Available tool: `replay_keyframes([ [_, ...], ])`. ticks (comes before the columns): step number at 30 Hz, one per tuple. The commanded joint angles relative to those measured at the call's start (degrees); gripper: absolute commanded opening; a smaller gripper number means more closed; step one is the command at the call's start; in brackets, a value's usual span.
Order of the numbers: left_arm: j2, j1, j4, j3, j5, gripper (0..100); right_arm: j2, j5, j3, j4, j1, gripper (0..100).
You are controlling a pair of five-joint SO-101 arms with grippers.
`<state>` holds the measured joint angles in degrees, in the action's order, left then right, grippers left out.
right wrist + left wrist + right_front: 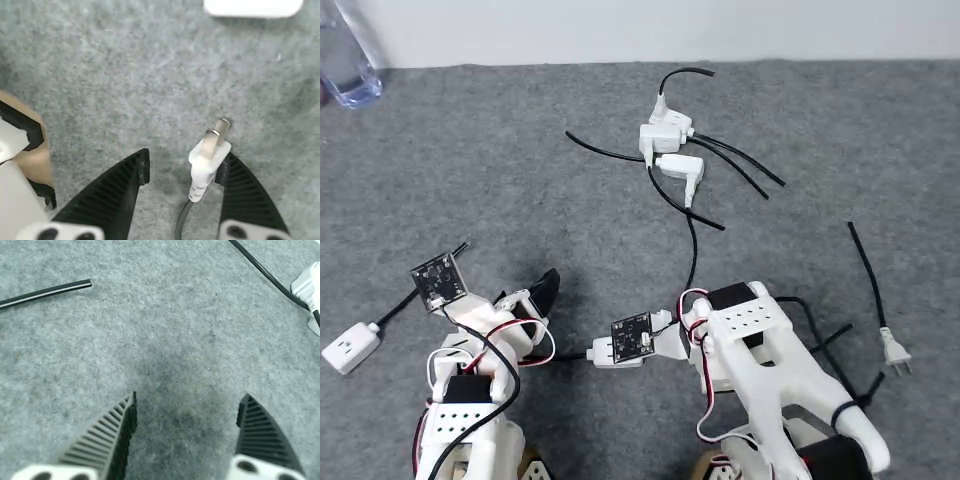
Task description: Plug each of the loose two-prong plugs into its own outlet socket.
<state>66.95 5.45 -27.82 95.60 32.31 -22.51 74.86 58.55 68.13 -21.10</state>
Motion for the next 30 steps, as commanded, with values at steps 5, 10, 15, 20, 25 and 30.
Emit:
replay_keyframes([
  [5,0.62,-0.18,1.41,-0.31,-0.18,31,-0.22,-0.35,-4.48,3.82,0.48,21.5],
  [10,0.62,-0.18,1.41,-0.31,-0.18,31,0.13,-0.35,-5.36,4.09,0.48,21.5],
  [15,0.62,-0.18,1.41,-0.31,-0.18,31,0.13,-0.35,-5.54,4.09,0.57,21.5],
  [20,0.62,-0.18,1.41,-0.31,-0.18,31,0.13,-0.18,-5.63,4.09,1.27,21.5],
  [25,0.62,-0.18,1.41,-0.31,-0.18,31,0.13,1.49,-6.24,4.0,4.62,21.5],
  [30,0.62,-0.18,1.41,-0.31,-0.18,31,0.13,2.73,-6.51,4.09,6.29,21.5],
])
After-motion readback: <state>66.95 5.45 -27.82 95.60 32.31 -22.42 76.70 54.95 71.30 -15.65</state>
